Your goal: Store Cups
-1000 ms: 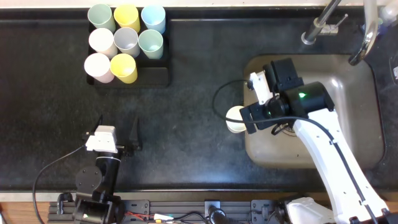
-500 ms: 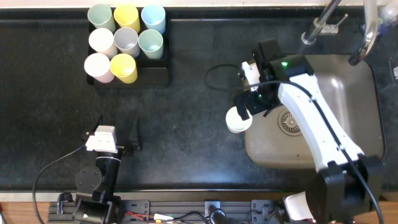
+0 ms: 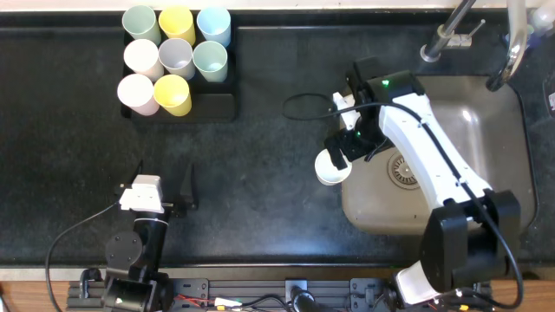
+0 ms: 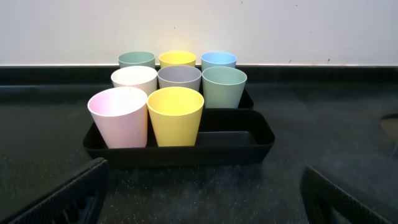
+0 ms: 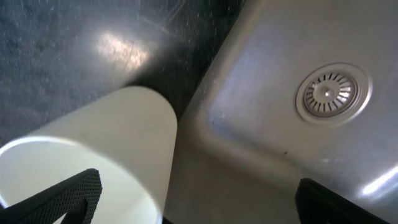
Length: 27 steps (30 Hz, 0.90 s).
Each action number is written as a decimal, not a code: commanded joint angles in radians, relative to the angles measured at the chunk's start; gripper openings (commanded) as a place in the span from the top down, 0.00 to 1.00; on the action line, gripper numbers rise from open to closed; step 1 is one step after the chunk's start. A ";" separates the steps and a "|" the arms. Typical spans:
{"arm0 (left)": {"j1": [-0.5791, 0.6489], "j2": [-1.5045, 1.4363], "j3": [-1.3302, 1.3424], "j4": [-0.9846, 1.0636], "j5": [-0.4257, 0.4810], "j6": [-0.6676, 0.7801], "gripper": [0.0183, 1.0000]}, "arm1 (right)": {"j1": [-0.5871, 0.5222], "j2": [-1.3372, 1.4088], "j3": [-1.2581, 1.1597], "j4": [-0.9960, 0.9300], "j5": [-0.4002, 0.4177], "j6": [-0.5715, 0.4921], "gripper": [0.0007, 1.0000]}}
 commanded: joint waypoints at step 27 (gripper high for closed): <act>-0.005 -0.013 -0.009 0.002 0.010 -0.007 0.00 | 0.082 -0.039 0.257 -0.095 -0.022 0.074 0.96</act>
